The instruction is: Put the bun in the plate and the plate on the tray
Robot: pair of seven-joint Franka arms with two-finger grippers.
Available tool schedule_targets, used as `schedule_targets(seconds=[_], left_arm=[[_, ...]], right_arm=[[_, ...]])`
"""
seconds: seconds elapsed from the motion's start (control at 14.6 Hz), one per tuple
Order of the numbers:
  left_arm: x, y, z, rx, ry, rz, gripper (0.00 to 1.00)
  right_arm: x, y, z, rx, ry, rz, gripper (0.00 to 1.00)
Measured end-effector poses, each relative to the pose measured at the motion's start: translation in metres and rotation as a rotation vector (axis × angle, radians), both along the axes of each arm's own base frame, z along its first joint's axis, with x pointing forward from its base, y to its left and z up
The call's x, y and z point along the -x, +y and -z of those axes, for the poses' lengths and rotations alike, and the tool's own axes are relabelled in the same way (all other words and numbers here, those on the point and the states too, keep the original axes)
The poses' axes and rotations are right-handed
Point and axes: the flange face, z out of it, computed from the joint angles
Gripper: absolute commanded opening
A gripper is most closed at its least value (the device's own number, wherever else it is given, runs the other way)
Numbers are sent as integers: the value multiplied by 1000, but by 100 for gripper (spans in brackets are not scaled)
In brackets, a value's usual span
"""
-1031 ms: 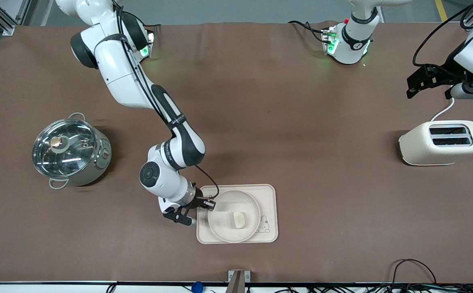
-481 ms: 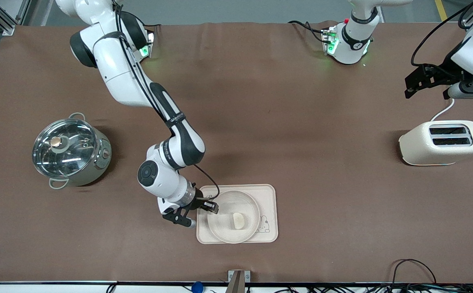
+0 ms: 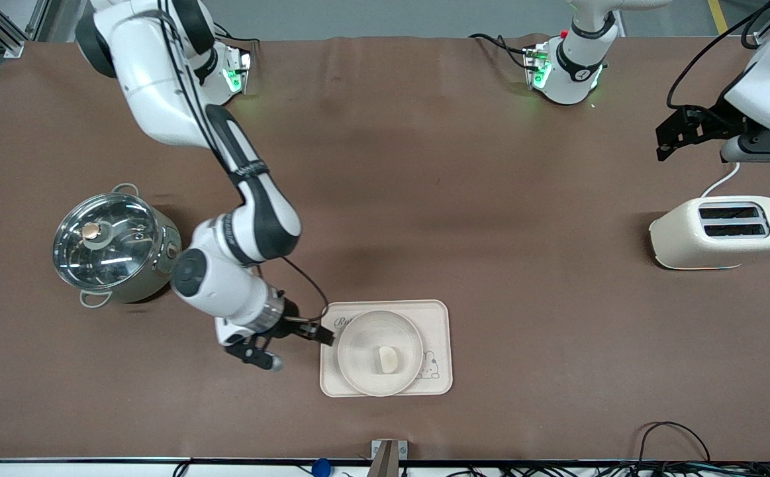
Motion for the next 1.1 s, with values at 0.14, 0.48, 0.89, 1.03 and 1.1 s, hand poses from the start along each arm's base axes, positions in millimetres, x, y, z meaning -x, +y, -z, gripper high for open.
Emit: schedule_targets(seconds=[0.14, 0.48, 0.89, 1.03, 1.1], left_arm=[[-1, -3, 2, -2, -4, 5, 100], [-2, -3, 3, -1, -9, 9, 100], [-2, -4, -1, 0, -20, 27, 100], [-3, -4, -4, 1, -27, 27, 100], [-3, -4, -5, 2, -29, 26, 100]], right_arm=[[5, -44, -55, 122, -3, -17, 100], [52, -163, -205, 278, 59, -124, 100], [126, -329, -311, 306, 100, -261, 100], [157, -353, -346, 361, 102, -270, 100], [169, -356, -359, 385, 104, -265, 100]])
